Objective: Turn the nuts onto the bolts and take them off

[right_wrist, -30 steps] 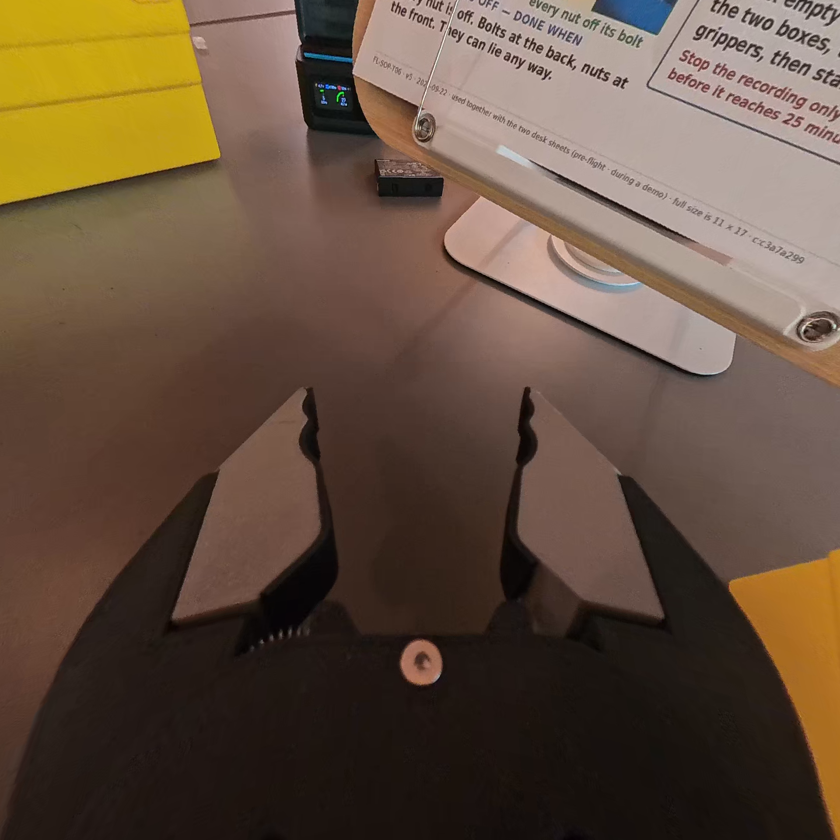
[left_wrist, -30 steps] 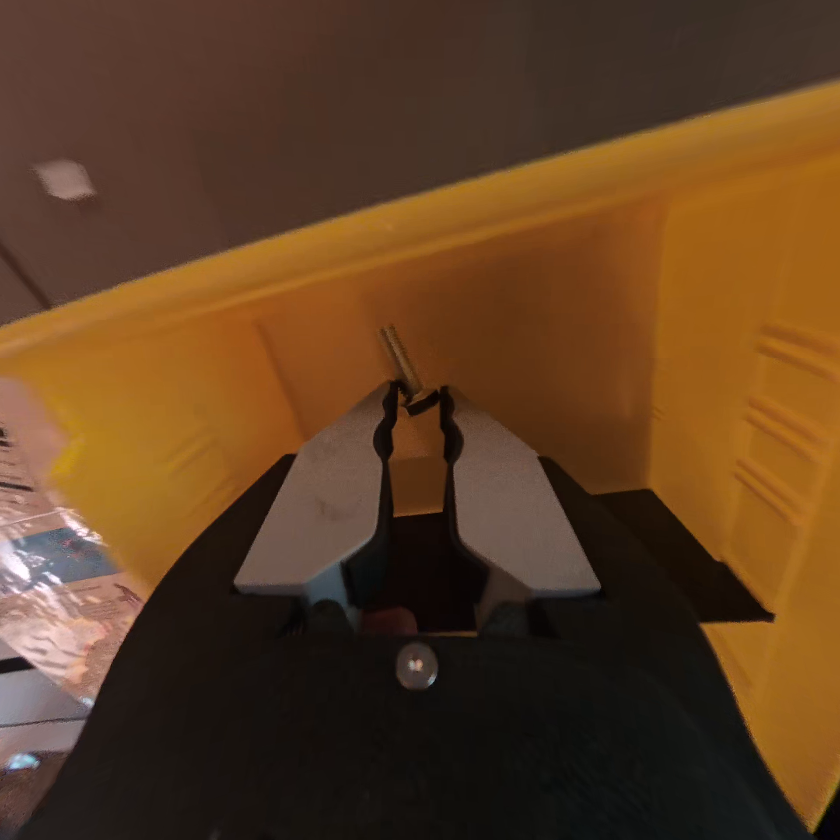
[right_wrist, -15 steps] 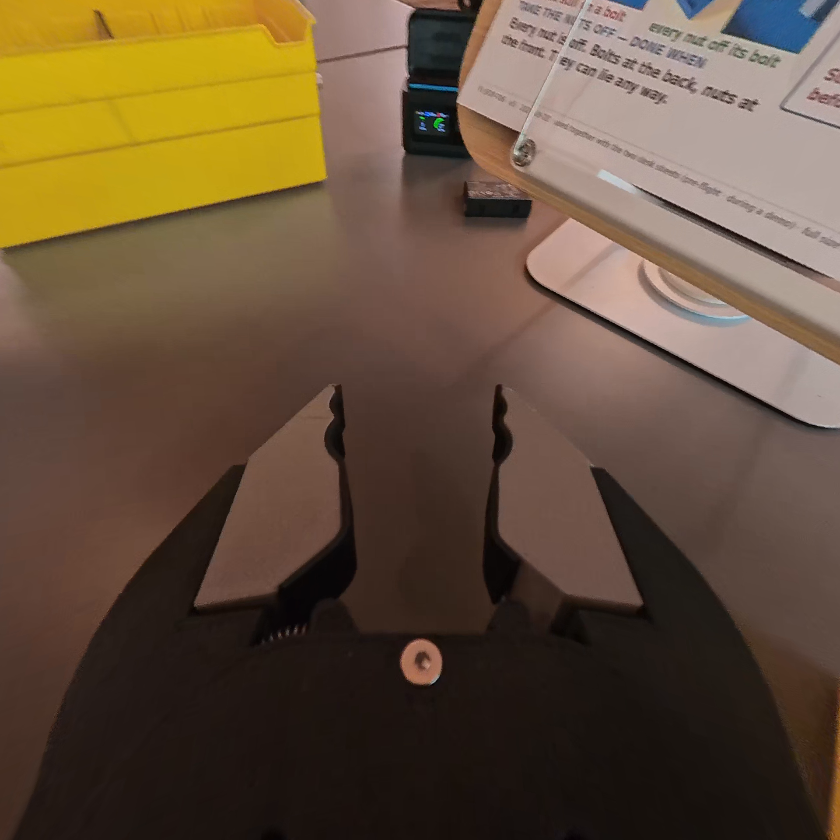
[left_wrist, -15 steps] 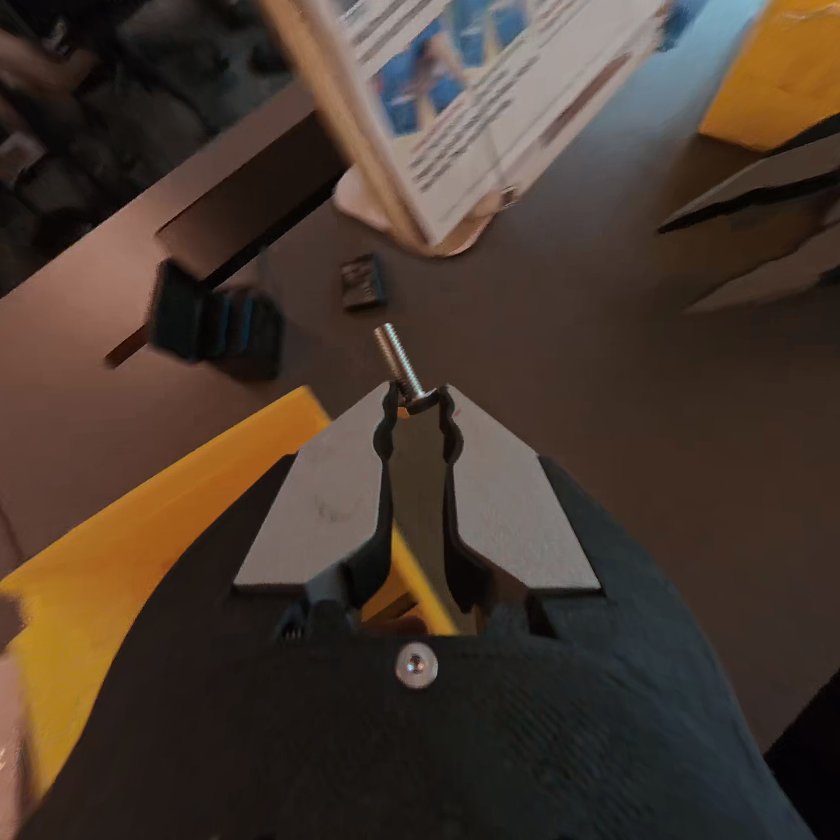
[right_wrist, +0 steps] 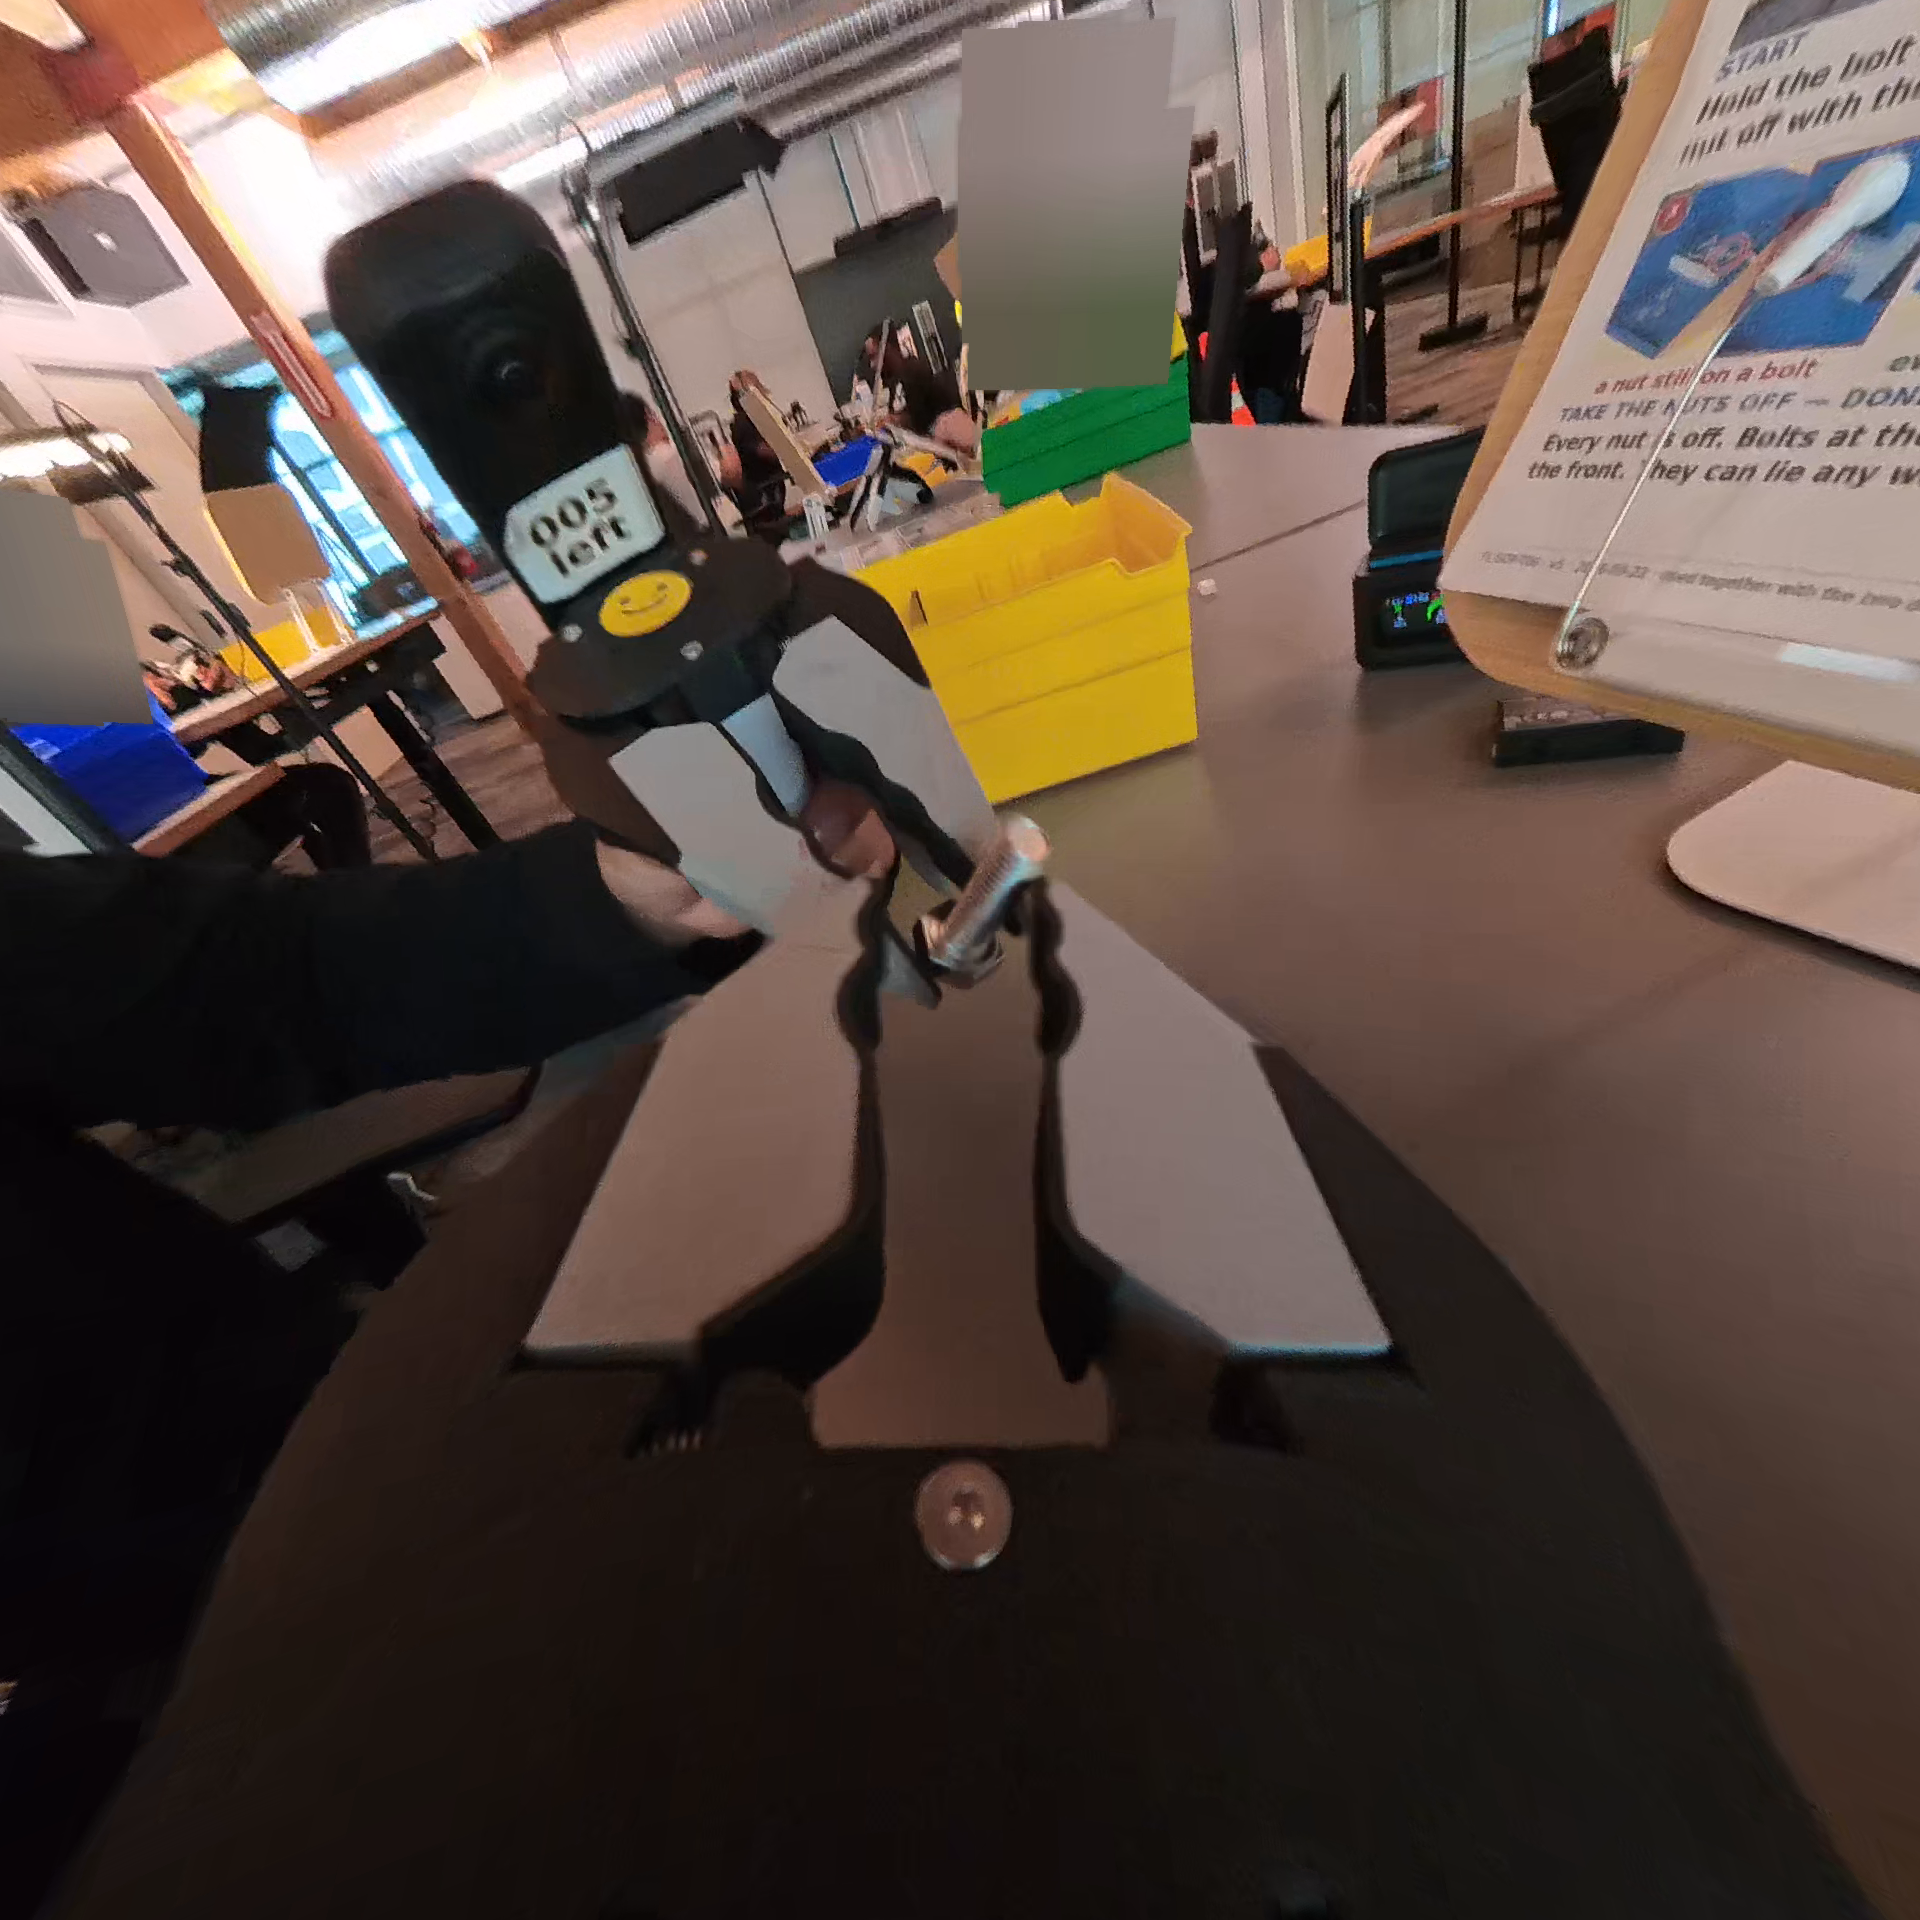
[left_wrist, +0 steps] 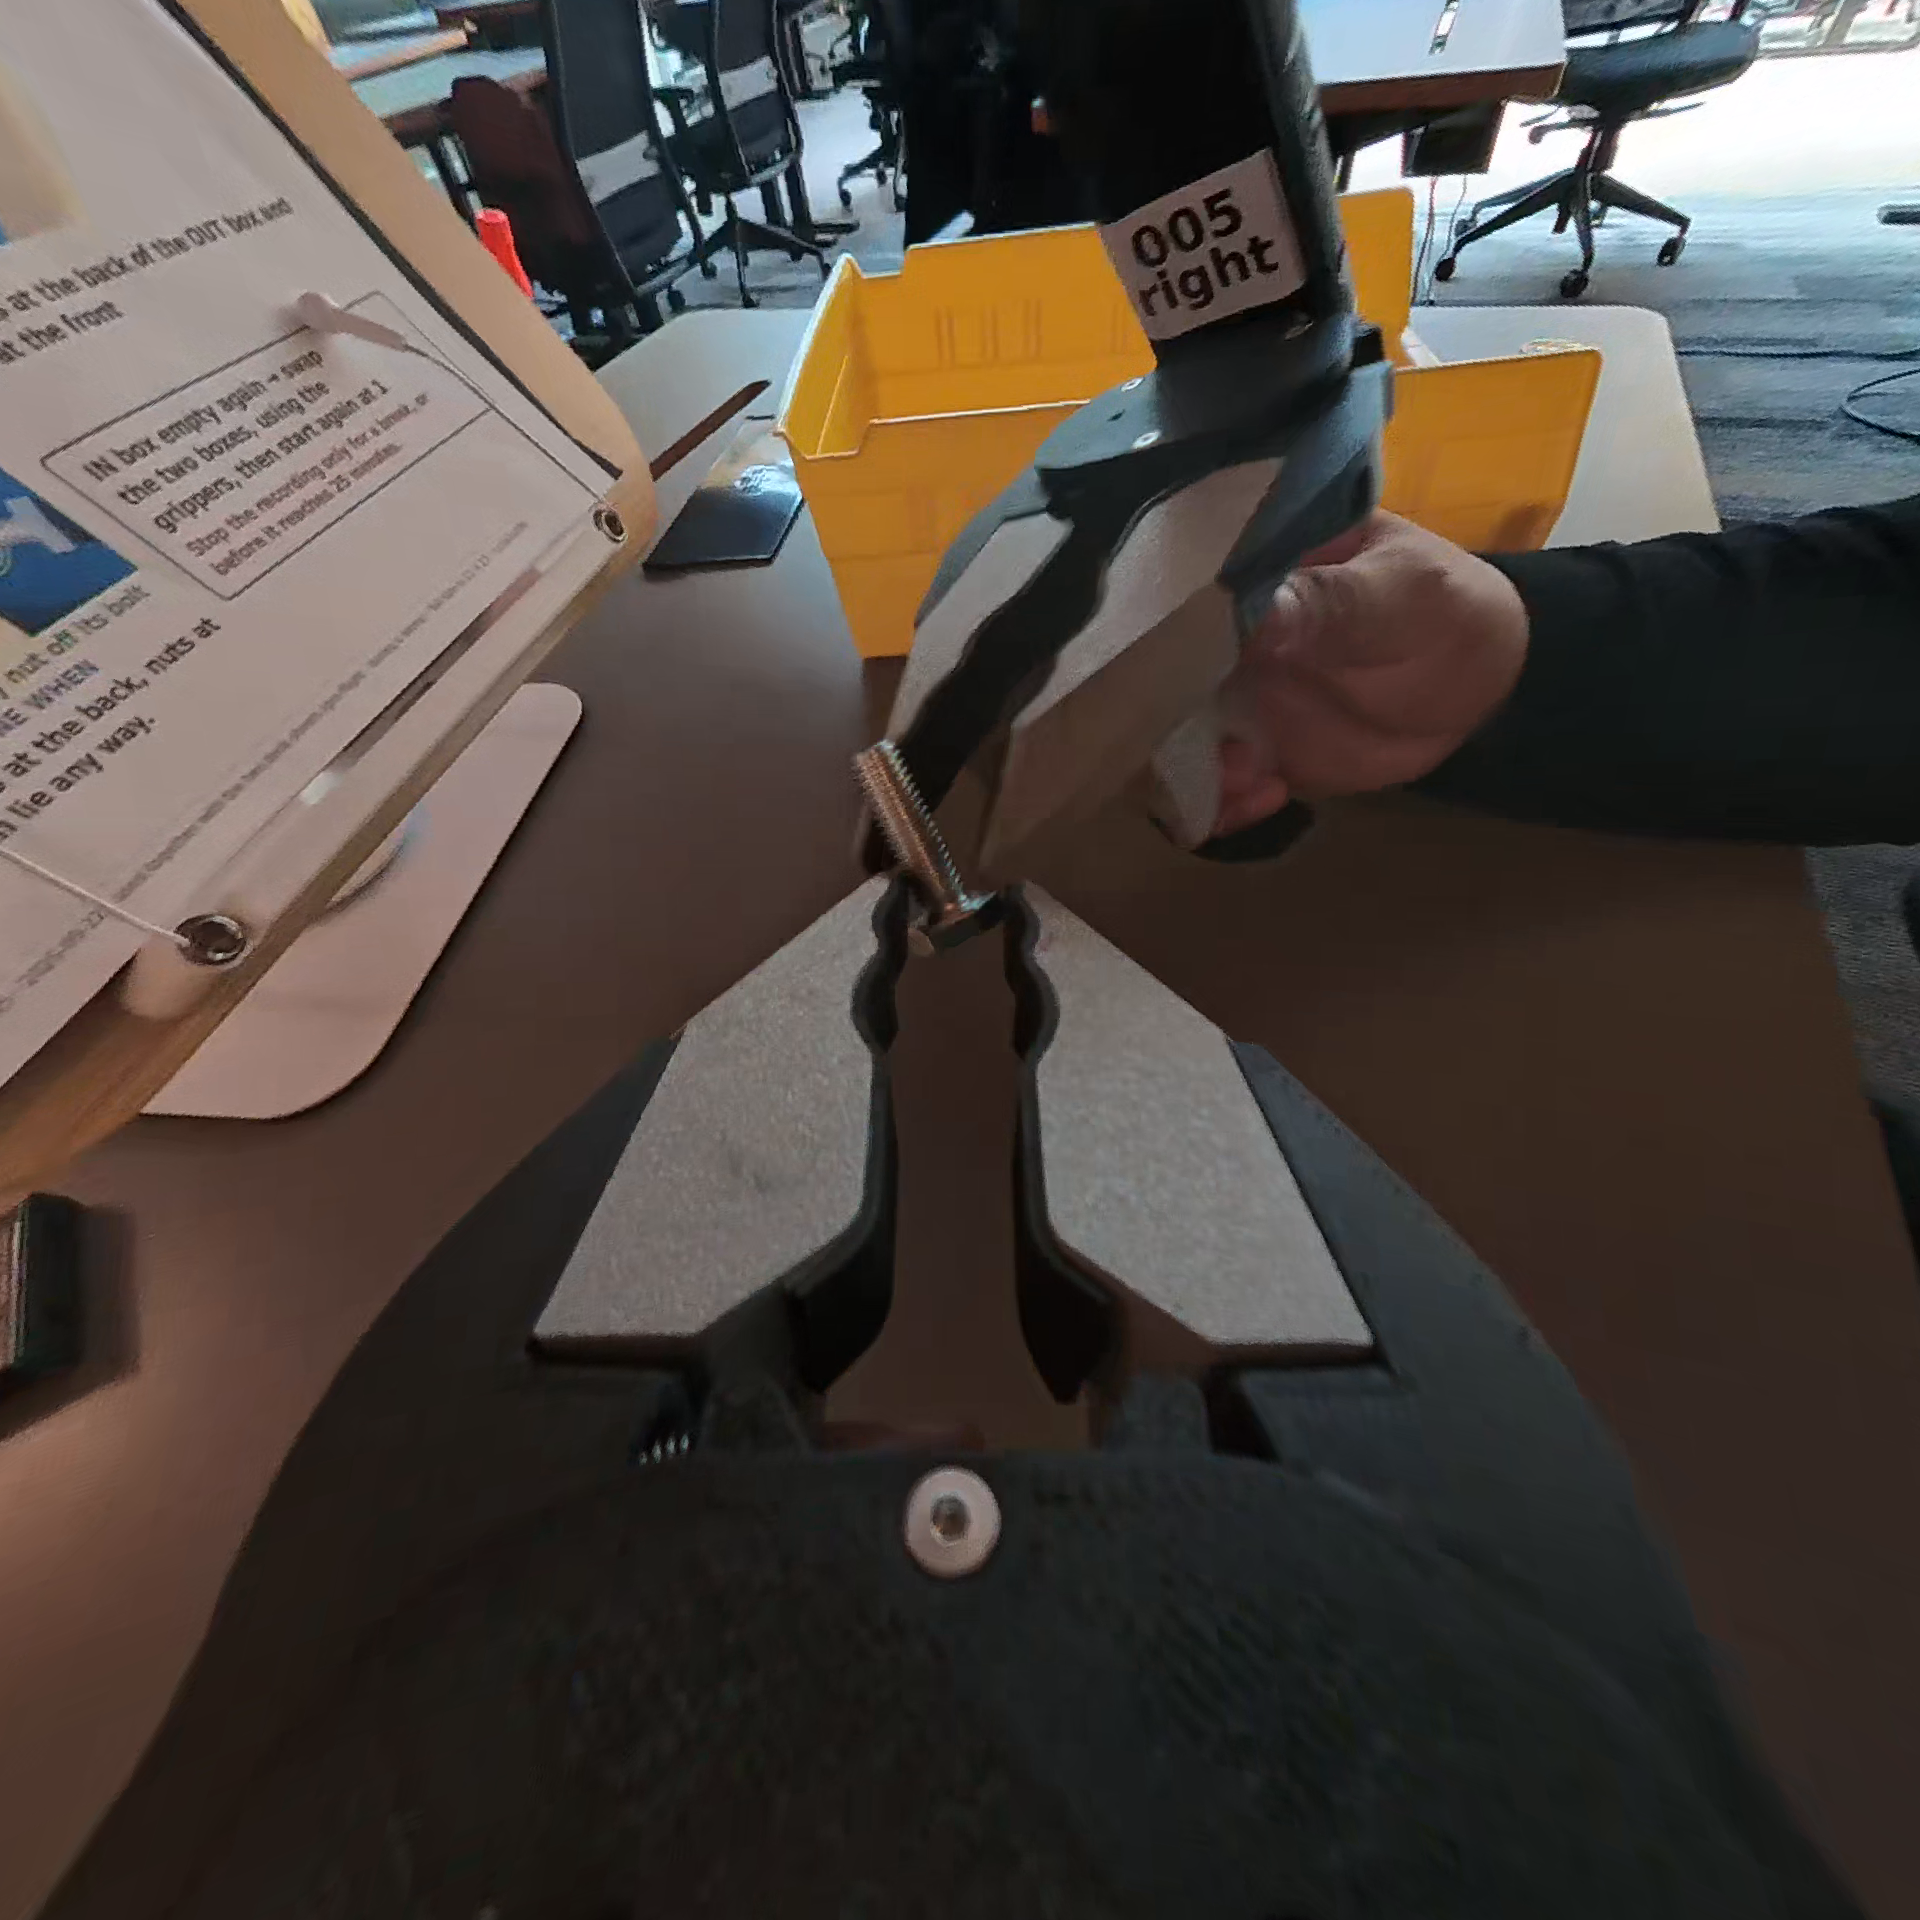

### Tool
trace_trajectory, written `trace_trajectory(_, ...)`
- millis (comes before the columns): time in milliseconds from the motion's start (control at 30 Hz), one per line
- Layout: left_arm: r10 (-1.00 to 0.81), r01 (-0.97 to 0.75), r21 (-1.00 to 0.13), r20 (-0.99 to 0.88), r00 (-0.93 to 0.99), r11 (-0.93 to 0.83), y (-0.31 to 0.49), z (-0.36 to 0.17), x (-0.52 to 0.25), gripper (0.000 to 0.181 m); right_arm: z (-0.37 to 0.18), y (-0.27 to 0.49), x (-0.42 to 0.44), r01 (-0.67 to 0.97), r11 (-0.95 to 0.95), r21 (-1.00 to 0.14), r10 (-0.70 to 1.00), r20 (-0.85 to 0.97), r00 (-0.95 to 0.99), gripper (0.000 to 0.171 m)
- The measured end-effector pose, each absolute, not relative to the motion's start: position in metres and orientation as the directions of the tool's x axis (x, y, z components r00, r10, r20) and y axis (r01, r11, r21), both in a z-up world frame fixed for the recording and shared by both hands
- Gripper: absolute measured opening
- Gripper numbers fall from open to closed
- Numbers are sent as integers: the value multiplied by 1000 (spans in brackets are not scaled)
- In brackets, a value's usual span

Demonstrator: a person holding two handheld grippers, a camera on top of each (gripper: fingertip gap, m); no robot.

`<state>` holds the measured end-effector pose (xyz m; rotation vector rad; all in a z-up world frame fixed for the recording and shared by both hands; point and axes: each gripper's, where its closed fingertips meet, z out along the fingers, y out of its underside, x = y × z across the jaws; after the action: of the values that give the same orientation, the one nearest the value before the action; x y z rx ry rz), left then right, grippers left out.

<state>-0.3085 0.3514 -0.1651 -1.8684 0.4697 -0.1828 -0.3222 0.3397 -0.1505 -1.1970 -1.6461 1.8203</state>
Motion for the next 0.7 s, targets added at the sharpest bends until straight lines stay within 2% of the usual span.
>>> trace_trajectory(67,-444,-236,-937,-102,890,-258,354,-167,-301,16,-157,343,-324,266,-216,-939,783,-329,-527,12)
trace_trajectory(167,-462,-258,-925,-107,881,-279,358,-178,-303,17,-166,347,-326,302,-180,-936,799,-318,-510,11)
trace_trajectory(267,-468,-174,-926,3,884,-336,363,-195,-308,16,-186,353,-331,367,-107,-924,846,-278,-454,10)
trace_trajectory(333,-467,-144,-903,68,882,-404,364,-210,-312,23,-204,358,-335,418,-24,-908,886,-213,-411,10)
trace_trajectory(467,-331,-160,-840,25,943,-518,363,-237,-345,28,-245,383,-340,530,223,-819,955,73,-289,6)
trace_trajectory(600,-202,-66,-828,58,978,-556,361,-241,-373,27,-255,394,-339,574,272,-772,954,139,-265,6)
trace_trajectory(700,-152,-63,-803,35,988,-593,361,-249,-386,26,-260,398,-336,595,288,-750,951,153,-268,6)
